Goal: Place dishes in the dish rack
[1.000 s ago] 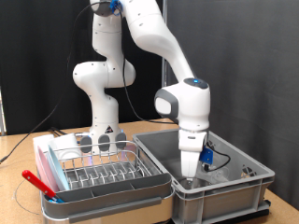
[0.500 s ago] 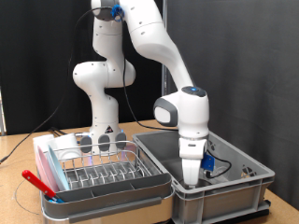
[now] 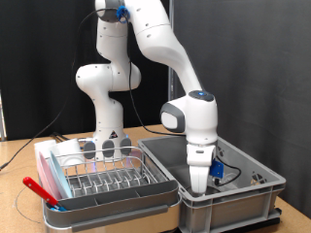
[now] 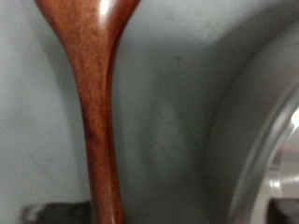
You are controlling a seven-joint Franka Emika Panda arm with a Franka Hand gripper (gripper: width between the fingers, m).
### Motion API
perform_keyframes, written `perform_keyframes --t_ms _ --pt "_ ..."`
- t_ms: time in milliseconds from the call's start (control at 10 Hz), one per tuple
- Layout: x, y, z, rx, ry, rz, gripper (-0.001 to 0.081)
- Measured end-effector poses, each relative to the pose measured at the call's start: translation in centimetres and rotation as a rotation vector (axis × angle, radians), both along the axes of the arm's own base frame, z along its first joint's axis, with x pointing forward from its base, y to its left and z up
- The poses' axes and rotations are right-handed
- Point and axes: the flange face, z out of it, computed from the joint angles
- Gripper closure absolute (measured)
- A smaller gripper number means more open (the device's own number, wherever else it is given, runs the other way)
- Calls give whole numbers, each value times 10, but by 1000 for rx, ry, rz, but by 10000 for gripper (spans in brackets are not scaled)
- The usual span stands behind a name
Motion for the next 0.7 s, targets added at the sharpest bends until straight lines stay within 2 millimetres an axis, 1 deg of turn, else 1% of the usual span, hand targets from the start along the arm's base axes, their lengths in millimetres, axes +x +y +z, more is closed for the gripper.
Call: perform_keyframes --t_ms 100,200,300,400,500,700 --pt "0 -2 0 2 1 -6 538" --pt "1 -5 0 5 3 -13 538" --pt "2 -8 0 9 4 -19 686" --pt "3 -12 0 13 5 -25 686" --pt "4 -16 0 22 6 -30 777" --pt "7 -24 6 59 2 -35 777"
